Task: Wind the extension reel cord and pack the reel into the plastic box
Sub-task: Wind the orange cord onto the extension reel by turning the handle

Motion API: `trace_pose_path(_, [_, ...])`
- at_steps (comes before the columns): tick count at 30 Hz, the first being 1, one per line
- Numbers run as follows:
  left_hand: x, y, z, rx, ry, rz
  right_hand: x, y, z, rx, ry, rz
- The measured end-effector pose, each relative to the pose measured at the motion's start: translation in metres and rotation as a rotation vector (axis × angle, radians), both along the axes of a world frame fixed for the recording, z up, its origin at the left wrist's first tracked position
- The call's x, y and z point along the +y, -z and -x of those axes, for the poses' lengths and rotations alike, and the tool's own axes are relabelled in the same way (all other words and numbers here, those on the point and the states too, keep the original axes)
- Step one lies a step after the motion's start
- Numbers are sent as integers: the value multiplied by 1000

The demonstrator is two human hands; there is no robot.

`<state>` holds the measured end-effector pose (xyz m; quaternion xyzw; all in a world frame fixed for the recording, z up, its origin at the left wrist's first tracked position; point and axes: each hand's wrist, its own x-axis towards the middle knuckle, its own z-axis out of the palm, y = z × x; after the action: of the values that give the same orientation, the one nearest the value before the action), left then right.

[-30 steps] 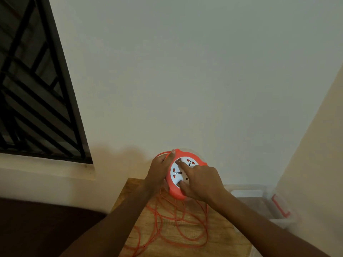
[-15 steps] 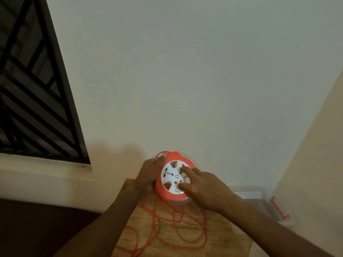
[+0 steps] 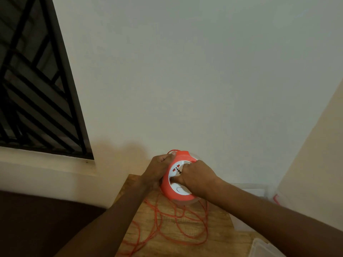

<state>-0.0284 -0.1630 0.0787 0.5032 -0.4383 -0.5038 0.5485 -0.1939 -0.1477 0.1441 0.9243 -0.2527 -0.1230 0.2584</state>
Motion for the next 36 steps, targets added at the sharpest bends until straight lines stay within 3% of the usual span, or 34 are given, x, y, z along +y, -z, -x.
trace_pose_path(3, [-2,3,3,73,-90,11,-8,6,4,-230,108,-18])
trace_pose_path(6, [-5,8,6,36,-150,28,-8,26,5,-337,194,-33])
trace_pose_path(9, [-7,13,8,32,-167,44,-7,38,3,-565,392,-165])
trace_pose_path(14, [-9,27,6,66,-210,45,-2,38,-6,-1350,796,-1067])
trace_pose_path(18, [-9,31,1,17,-195,28,15,47,-8,-1585,847,-1322])
trace_pose_path(20, [-7,30,-1,88,-200,-6,25,49,-6,-1490,779,-1203])
trace_pose_path(23, [-5,30,-5,146,-190,-33,32,52,10,-1081,437,-505])
trace_pose_path(25, [-2,28,-6,126,-152,-47,29,52,21,-751,207,-233])
trace_pose_path(28, [2,27,-6,101,-45,-63,20,48,31,-393,34,-179])
trace_pose_path(36, [10,38,-10,28,188,-97,25,41,37,6,-202,-21])
